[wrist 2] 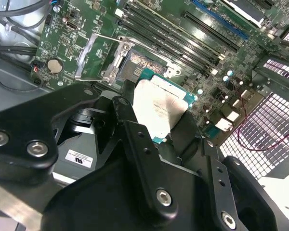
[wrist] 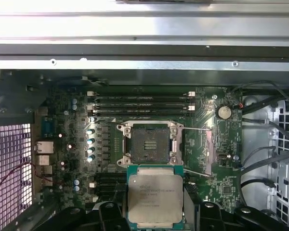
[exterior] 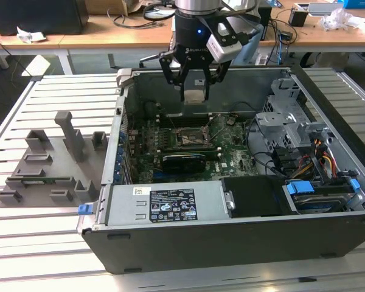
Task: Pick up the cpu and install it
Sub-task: 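Pick up the cpu and move it towards the insertion slot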
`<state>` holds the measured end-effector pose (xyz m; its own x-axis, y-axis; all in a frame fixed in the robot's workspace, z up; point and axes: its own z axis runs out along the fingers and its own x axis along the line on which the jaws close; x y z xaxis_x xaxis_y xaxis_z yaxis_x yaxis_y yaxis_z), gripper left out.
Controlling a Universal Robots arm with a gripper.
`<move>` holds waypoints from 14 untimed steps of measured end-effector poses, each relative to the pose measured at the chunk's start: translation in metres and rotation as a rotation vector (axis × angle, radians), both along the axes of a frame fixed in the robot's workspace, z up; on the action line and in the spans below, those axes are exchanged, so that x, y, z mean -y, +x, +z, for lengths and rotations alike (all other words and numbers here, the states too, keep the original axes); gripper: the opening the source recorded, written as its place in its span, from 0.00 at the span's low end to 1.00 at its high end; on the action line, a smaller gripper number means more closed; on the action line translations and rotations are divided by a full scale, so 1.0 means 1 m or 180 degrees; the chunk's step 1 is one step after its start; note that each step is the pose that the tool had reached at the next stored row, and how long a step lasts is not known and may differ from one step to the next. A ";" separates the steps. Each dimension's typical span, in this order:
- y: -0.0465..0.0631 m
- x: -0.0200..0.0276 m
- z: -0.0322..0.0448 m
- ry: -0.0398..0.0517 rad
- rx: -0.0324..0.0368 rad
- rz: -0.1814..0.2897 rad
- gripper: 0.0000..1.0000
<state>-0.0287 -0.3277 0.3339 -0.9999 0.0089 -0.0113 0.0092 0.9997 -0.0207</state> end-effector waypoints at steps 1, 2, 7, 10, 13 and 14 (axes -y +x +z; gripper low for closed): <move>0.000 0.0000 -0.0006 0.0000 0.0000 0.0000 0.55; 0.001 0.0000 -0.0010 0.0000 0.0000 0.0000 0.55; 0.003 0.0000 -0.0052 0.0000 0.0000 0.0000 0.55; 0.005 0.0000 -0.0085 0.0000 0.0000 0.0000 0.55; 0.006 0.0000 -0.0109 0.0000 0.0000 0.0000 0.55; 0.007 0.0000 -0.0122 0.0000 0.0000 0.0000 0.55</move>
<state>-0.0221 -0.3277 0.3217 -0.9999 0.0089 -0.0113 0.0091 0.9997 -0.0207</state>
